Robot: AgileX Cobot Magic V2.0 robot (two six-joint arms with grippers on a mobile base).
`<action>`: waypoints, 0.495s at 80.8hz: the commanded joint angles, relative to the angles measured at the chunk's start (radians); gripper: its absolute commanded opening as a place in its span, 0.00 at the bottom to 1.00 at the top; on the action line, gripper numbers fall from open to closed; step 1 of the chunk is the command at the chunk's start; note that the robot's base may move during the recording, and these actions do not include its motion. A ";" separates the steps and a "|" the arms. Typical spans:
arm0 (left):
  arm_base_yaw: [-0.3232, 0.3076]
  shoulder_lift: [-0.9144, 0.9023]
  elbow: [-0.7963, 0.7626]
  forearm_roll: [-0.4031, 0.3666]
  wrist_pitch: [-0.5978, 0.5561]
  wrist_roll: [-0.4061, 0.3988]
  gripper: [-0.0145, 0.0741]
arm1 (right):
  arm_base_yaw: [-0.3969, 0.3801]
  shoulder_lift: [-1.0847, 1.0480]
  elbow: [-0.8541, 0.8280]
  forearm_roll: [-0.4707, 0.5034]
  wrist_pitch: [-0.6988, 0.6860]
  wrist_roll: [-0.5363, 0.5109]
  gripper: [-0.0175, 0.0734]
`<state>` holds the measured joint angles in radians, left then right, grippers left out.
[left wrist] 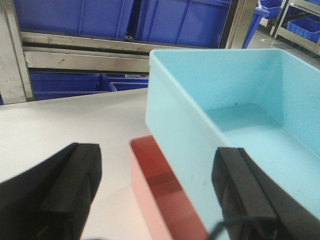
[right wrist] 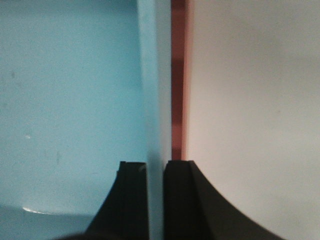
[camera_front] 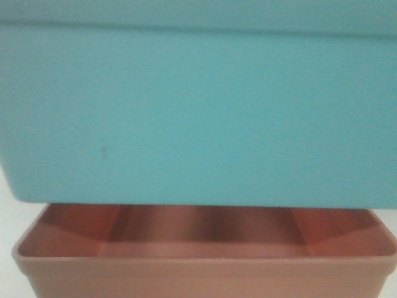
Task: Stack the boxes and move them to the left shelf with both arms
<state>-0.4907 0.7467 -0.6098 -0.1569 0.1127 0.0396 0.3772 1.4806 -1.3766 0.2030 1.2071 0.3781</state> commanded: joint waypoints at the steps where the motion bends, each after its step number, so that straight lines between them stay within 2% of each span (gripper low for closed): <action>1: -0.007 -0.002 -0.032 0.000 -0.090 0.001 0.59 | 0.026 -0.049 -0.028 0.003 -0.099 0.056 0.25; 40: -0.007 -0.002 -0.032 0.000 -0.088 0.001 0.59 | 0.027 -0.045 0.057 -0.017 -0.171 0.072 0.25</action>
<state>-0.4907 0.7467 -0.6098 -0.1569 0.1127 0.0396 0.4030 1.4806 -1.3075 0.1508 1.1138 0.4464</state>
